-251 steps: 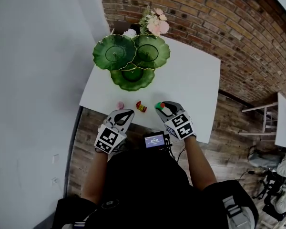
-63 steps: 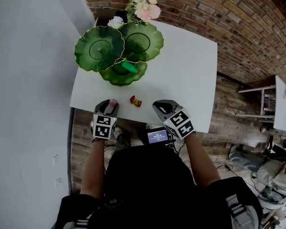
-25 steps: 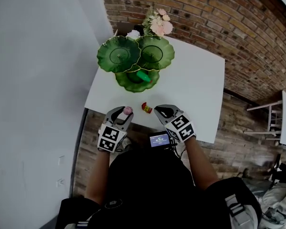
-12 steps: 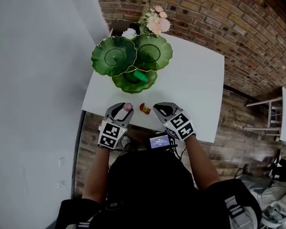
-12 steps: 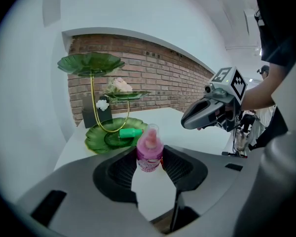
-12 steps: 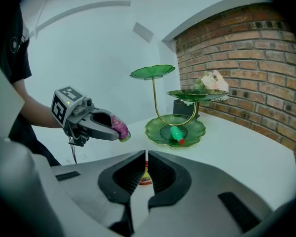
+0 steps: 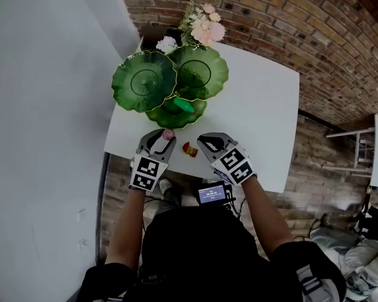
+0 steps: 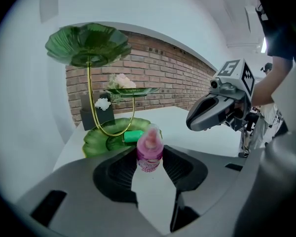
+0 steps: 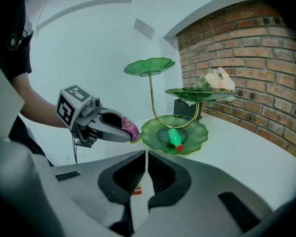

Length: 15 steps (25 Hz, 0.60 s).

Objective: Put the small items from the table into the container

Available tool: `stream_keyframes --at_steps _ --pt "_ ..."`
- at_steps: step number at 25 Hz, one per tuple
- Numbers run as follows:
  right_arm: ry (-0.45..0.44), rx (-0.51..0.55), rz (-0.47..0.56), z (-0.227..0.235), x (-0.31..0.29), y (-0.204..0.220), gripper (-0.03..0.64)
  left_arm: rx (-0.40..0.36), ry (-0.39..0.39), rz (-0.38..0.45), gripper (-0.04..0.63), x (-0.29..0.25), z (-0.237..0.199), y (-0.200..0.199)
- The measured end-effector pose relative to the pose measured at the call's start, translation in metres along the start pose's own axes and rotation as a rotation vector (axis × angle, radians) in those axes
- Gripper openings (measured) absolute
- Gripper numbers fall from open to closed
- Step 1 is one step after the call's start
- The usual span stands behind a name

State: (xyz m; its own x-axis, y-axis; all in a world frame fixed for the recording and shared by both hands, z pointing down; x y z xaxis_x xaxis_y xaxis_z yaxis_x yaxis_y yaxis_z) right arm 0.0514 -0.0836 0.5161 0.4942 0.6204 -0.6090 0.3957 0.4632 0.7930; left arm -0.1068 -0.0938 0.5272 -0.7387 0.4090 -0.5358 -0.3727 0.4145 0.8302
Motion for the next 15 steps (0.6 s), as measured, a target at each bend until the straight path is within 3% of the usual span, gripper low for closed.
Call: stream_keyframes --at_steps 15 --pt "-0.004 -0.012 -0.014 0.016 -0.018 -0.004 0.028 0.018 -0.074 -0.019 0.172 -0.036 -0.049 0.003"
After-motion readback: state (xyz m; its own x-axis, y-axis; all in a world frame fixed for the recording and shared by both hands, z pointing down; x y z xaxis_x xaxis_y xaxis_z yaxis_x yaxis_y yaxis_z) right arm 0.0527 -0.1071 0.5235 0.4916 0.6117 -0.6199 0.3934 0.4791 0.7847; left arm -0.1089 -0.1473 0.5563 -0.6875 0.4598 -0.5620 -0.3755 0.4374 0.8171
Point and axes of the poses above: the fingertips, and each gripper's own axes: x backward along the fingers, z to its right, y out of its underside, the point moved 6 cm from there along x, backward along the fingers, and after that the axes turned 15 degrees about y, right-handed, at the moved point
